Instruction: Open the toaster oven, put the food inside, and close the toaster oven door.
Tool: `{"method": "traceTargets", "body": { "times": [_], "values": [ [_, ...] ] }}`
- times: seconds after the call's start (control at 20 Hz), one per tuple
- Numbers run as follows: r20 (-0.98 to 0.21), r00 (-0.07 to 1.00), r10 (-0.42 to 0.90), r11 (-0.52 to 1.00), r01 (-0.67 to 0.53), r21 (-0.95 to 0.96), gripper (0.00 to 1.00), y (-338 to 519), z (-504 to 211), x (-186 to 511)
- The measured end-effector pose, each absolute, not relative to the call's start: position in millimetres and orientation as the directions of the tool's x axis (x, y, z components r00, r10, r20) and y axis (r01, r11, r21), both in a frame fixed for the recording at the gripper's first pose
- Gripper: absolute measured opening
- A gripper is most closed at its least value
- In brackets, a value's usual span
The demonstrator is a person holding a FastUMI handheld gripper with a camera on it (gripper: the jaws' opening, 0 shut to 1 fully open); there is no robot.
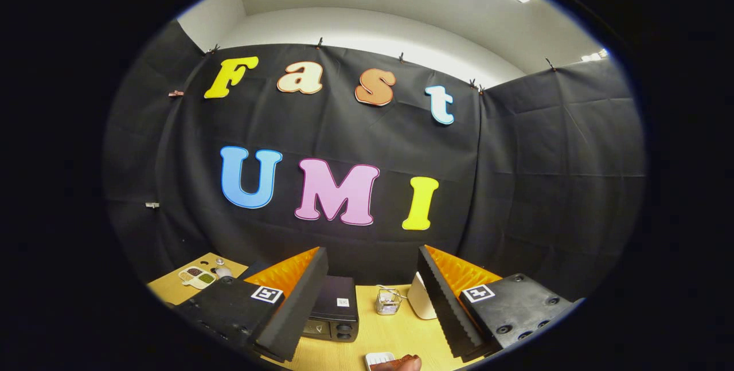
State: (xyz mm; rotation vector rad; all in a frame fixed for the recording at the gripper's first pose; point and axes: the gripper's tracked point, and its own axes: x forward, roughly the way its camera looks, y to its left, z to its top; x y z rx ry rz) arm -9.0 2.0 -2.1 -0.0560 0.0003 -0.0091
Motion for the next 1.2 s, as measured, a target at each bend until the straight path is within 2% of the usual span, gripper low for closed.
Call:
{"method": "traceTargets", "body": {
  "times": [1.2],
  "values": [
    [-0.013,1.0,-0.008,1.0,0.007,-0.027,0.97,16.5,-8.7,-7.8]
  ]
}}
